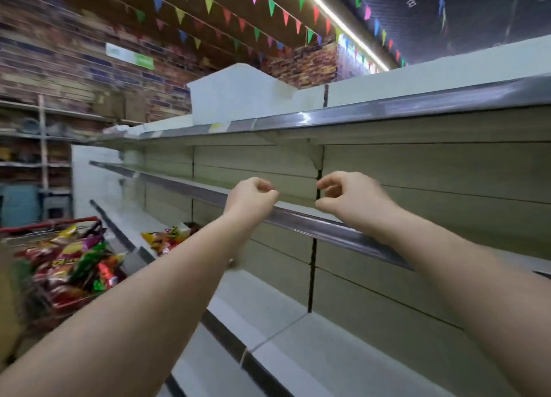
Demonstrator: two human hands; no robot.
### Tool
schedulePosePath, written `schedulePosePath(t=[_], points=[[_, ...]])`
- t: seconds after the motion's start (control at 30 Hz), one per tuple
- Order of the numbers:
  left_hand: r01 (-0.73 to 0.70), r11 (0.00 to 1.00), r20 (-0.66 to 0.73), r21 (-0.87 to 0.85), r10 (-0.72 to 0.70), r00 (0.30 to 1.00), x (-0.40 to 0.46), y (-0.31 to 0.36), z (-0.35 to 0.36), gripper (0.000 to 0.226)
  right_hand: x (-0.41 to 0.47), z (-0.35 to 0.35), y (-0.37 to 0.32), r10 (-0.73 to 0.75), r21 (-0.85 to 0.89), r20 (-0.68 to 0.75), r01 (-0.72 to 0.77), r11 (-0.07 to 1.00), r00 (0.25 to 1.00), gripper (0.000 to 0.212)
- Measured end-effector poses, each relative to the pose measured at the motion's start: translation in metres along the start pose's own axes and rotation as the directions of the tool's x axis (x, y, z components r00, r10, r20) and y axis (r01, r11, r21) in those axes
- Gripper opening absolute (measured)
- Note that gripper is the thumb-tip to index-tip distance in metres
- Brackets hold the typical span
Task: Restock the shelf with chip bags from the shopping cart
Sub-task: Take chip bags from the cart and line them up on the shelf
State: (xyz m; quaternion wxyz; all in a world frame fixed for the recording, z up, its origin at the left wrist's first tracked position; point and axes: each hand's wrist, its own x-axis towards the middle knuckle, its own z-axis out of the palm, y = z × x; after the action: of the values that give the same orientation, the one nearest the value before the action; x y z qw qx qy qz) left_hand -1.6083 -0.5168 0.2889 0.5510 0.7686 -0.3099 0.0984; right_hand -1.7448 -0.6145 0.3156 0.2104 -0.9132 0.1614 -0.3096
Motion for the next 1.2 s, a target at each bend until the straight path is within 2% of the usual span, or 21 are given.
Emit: schedulePosePath(t=[0.13, 0.3, 0.47, 0.67, 0.83, 0.97, 1.03, 1.2], points=[[0.053, 0.999, -0.056, -0.001, -0.053, 0.997, 0.034, -0.069, -0.056, 0.005, 0.039, 0.067, -0.039, -0.063, 0.031, 0.067, 0.061, 0.998, 0.996, 0.034], [0.155, 0.988, -0.136, -0.018, -0.156, 0.978, 0.070, -0.150, -0.123, 0.007, 0.085, 0.159, -0.084, -0.115, 0.077, 0.110, 0.107, 0.991, 0.987, 0.034], [0.268, 0.963, -0.202, 0.036, -0.255, 0.946, 0.087, -0.222, -0.179, 0.006, 0.118, 0.249, -0.124, -0.174, 0.171, 0.225, 0.137, 0.976, 0.959, 0.033], [0.433, 0.897, -0.288, 0.095, -0.391, 0.874, 0.086, -0.302, -0.220, 0.008, 0.148, 0.354, -0.147, -0.232, 0.250, 0.394, 0.139, 0.958, 0.890, 0.034], [0.549, 0.832, -0.407, 0.078, -0.476, 0.779, 0.101, -0.361, -0.247, 0.006, 0.181, 0.429, -0.158, -0.305, 0.328, 0.469, 0.158, 0.931, 0.829, 0.041], [0.593, 0.804, -0.486, 0.045, -0.501, 0.716, 0.134, -0.401, -0.249, 0.008, 0.211, 0.492, -0.157, -0.342, 0.445, 0.517, 0.095, 0.891, 0.784, 0.043], [0.599, 0.800, -0.495, 0.033, -0.507, 0.705, 0.155, -0.416, -0.244, 0.012, 0.227, 0.522, -0.153, -0.328, 0.482, 0.547, 0.030, 0.876, 0.770, 0.045], [0.612, 0.791, -0.517, 0.012, -0.519, 0.680, 0.196, -0.455, -0.236, 0.004, 0.274, 0.590, -0.148, -0.265, 0.503, 0.606, -0.103, 0.858, 0.750, 0.048]])
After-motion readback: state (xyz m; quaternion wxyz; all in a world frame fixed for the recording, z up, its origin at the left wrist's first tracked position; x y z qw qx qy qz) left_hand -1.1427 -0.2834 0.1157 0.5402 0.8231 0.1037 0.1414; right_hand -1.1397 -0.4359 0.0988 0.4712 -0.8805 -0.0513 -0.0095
